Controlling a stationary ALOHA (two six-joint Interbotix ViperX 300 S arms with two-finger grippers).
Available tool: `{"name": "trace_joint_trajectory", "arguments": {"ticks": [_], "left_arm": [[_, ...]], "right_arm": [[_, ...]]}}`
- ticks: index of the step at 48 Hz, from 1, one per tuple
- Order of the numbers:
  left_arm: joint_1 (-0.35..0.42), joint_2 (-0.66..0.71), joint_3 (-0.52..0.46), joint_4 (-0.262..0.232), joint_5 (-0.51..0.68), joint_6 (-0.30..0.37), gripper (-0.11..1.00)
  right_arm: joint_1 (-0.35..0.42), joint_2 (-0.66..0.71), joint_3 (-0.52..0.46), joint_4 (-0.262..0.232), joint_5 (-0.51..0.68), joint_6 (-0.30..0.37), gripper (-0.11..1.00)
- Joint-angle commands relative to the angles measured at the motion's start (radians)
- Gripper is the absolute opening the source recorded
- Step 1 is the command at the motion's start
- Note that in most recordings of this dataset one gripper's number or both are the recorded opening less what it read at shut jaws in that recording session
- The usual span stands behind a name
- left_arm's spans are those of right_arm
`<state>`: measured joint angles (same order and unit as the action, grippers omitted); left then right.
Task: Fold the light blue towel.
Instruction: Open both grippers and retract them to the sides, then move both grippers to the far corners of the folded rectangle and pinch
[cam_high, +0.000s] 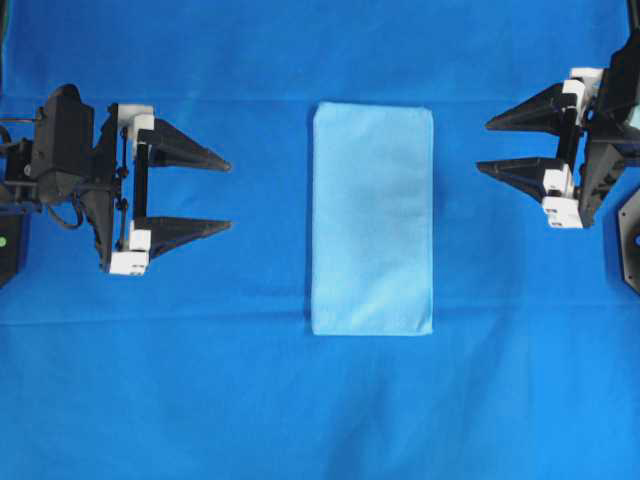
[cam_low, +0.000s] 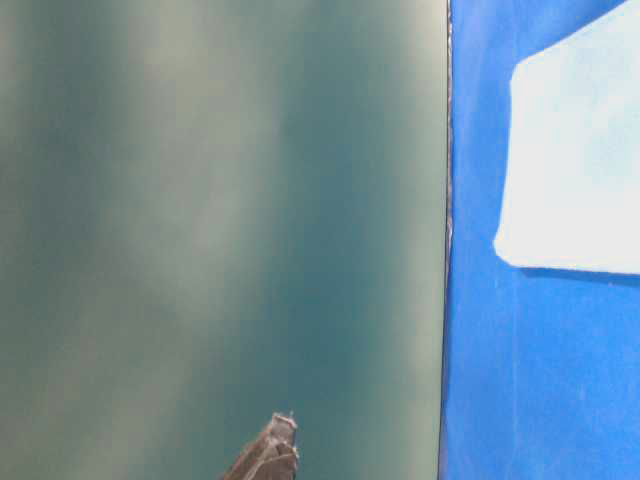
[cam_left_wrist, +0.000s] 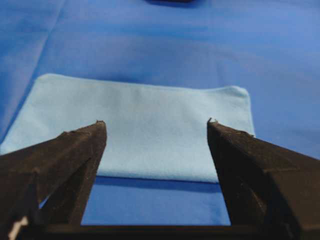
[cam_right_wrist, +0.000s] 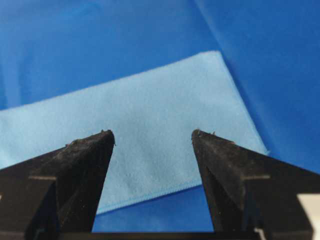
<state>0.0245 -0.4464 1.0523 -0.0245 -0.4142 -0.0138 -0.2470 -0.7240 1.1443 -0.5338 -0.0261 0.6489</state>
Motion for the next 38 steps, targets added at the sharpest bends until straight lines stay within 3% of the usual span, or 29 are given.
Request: {"name": "trace_joint_trajectory", "arguments": {"ticks": [1,11,20,28,38], "left_arm": [[0.005,0.002,-0.015,0.002,-0.011,0.002,0.77],[0.008,0.025,-0.034,0.002,-0.011,0.005,0.77],[0.055,0.127,-0.100,0.002,-0.011,0.020,0.77],[0.135,0.285,-0.183,0.002,-0.011,0.020,0.77],[0.219,0.476,-0.291,0.002,-0.011,0.018,0.77]], "right_arm": [[-0.005,-0.005,-0.014,0.003,-0.012,0.002,0.65],[-0.029,-0.003,-0.020,0.005,-0.009,0.002,0.65],[-0.109,0.048,-0.048,0.005,-0.008,0.000,0.65],[-0.172,0.166,-0.086,-0.009,-0.006,-0.017,0.65],[-0.210,0.376,-0.170,-0.061,-0.005,-0.018,0.65]]}}
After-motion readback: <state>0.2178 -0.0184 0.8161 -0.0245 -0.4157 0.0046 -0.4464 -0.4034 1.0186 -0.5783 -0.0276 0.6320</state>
